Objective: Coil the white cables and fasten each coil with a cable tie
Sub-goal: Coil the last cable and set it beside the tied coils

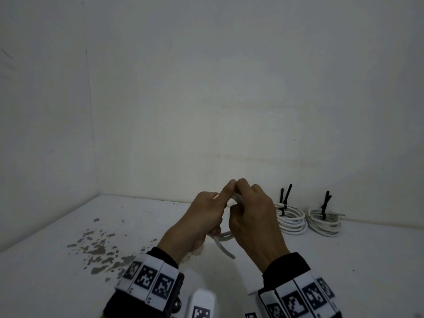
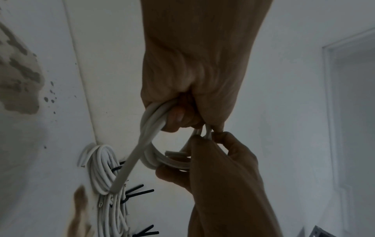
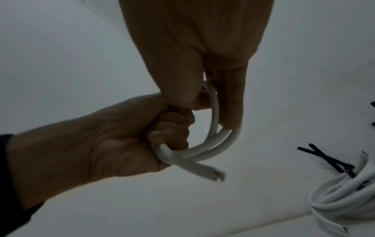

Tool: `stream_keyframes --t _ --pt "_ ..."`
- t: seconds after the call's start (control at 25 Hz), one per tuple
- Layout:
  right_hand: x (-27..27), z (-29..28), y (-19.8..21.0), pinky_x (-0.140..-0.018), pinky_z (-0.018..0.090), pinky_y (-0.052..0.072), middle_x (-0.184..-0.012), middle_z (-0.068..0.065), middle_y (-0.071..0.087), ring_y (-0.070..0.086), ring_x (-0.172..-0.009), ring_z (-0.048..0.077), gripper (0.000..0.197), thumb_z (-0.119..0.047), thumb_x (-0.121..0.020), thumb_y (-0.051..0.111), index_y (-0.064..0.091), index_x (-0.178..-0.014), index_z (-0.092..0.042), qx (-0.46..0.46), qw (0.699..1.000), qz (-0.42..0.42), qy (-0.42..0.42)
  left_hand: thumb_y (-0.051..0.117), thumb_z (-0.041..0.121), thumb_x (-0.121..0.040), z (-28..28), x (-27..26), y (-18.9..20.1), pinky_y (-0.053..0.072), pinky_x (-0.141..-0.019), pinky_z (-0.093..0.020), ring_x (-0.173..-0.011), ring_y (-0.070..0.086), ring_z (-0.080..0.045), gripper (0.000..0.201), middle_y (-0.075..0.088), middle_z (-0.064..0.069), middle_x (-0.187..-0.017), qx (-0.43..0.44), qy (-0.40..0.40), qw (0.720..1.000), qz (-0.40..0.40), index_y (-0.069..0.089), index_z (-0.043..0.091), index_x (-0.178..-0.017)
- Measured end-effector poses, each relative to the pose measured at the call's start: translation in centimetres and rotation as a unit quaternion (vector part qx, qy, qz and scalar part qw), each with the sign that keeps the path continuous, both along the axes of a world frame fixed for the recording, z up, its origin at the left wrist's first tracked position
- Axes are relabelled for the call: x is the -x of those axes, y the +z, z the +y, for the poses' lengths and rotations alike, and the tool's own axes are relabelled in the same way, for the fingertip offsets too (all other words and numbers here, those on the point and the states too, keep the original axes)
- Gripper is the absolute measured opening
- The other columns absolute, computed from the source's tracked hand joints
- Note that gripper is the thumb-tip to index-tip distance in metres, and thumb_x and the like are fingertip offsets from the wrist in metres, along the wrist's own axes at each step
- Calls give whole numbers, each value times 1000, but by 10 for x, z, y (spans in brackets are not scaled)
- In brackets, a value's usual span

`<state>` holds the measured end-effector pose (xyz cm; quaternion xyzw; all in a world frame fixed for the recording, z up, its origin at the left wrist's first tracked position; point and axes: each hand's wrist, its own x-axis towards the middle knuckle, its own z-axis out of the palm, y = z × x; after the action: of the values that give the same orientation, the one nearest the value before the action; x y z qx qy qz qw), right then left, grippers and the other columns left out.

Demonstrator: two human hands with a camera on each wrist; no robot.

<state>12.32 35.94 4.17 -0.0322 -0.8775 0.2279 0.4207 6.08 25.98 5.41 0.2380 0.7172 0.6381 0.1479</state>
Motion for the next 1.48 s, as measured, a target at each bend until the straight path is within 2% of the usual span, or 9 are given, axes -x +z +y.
stream_keyframes --t 0.2,0.36,0.48,0.76,0.96,1.08,1.16,1.32,1.48 --pt "-2 4 -1 -53 12 37 -96 6 52 50 -65 12 31 11 -82 61 62 -102 -13 -33 996 67 -54 44 77 -77 3 -5 3 29 -42 -22 -38 26 -10 61 27 7 -46 9 -27 1000 10 38 18 -64" --pt "-1 21 7 -58 19 50 -76 -5 65 62 -64 8 11 -22 -86 73 63 -81 -20 107 994 -4 22 50 69 -85 -11 3 7 19 -44 -24 -42 17 -11 56 19 5 -51 -37 -33 998 -43 32 22 -61" --pt "-12 20 20 -66 38 63 -85 7 70 70 -62 22 12 -22 -93 68 72 -90 -12 310 927 -101 185 58 61 -87 -27 17 14 13 -40 -21 -40 11 -9 55 14 7 -51 -104 -58 982 -149 35 22 -55" --pt "-6 21 12 -64 25 57 -86 5 60 62 -68 20 20 -33 -100 55 56 -94 -14 211 947 -153 190 55 28 -82 -43 27 20 16 -33 -16 -32 16 -3 25 18 11 -45 -137 -163 952 -218 51 12 -63" --pt "-8 34 0 -77 43 55 -89 -2 56 58 -79 16 31 -59 -95 47 53 -85 -31 53 965 -214 140 49 51 -95 -40 18 15 12 -38 -17 -41 12 -6 44 20 7 -54 31 -131 982 -132 49 16 -69" --pt "-11 35 4 -92 32 47 -119 -10 53 54 -108 6 36 -59 -93 50 57 -121 -38 -16 959 -261 107 37 75 -87 -36 12 11 12 -41 -20 -44 14 -8 62 23 5 -56 98 -123 983 -96 46 18 -64" --pt "-14 27 9 -87 22 44 -112 -10 66 57 -101 -6 37 -53 -97 47 65 -117 -27 79 956 -231 165 34 79 -84 -36 12 12 11 -41 -20 -43 13 -8 66 22 5 -55 77 -127 983 -111 44 18 -61" --pt "-2 4 -4 -71 35 46 -63 4 52 55 -62 17 45 -48 -100 43 59 -93 -7 434 831 -144 315 53 69 -84 -33 16 19 18 -33 -17 -37 14 -6 61 20 8 -49 -58 -107 978 -171 56 11 -65" --pt "2 2 3 -62 31 48 -62 4 41 45 -62 20 50 -47 -104 35 62 -94 -6 637 662 -95 383 60 58 -86 -30 17 20 27 -38 -17 -39 21 -5 52 23 8 -51 -124 -79 976 -160 63 7 -77"
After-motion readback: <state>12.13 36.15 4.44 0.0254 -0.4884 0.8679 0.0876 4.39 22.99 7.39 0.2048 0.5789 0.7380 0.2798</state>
